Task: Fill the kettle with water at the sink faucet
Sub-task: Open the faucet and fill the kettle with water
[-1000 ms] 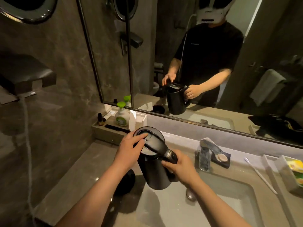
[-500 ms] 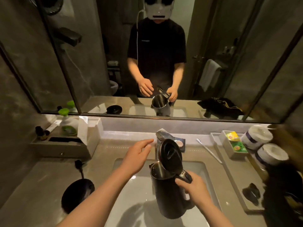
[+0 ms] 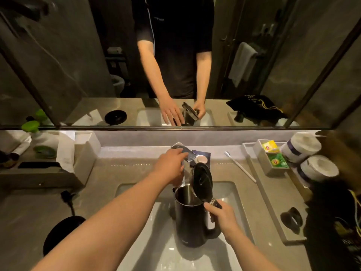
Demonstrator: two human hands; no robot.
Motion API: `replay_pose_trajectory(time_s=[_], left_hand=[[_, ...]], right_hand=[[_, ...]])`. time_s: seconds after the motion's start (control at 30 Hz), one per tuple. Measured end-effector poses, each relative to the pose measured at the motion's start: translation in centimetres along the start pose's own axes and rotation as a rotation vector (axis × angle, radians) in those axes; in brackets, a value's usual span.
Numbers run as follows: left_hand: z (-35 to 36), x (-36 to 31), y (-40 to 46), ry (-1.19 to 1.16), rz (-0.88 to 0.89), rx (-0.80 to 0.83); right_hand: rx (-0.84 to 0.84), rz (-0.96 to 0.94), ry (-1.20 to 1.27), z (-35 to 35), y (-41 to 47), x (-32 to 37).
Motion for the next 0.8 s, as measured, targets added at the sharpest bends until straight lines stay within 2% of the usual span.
replay_pose_trajectory(time_s=[0.13, 0.3, 0.5, 0.67, 0.8], left_hand=[[0.5, 0.2, 1.1, 0.093, 0.018, -0.042], [0.6, 0.2, 1.7, 0.079, 0.011, -0.128], [0.1, 0.1, 1.9, 0.099, 0.021, -0.137], [-0.7, 1.0, 1.4, -0.138, -0.013, -0.247], [-0.6, 1.5, 1.5, -0.236, -0.031, -0.222]], right_hand=[[0.007, -0.008, 0.012, 0.2, 1.2, 0.0], [0.020, -0.004, 0.040, 0.2, 2.0, -0.3], [0.028, -0.027, 0.051, 0.3, 2.6, -0.2], [0.047, -0.051, 0.072, 0.9, 3.1, 0.1], [0.067, -0.056, 0.066, 1.3, 3.1, 0.3]])
Point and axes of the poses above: each hand's wrist, its own y-axis towards the middle knuckle, its own z-axis out of the palm, x = y × z, the point moved 3 cm from there along y, towards the middle knuckle, and after that the axes turned 12 degrees about x, right-handed, at the moved point
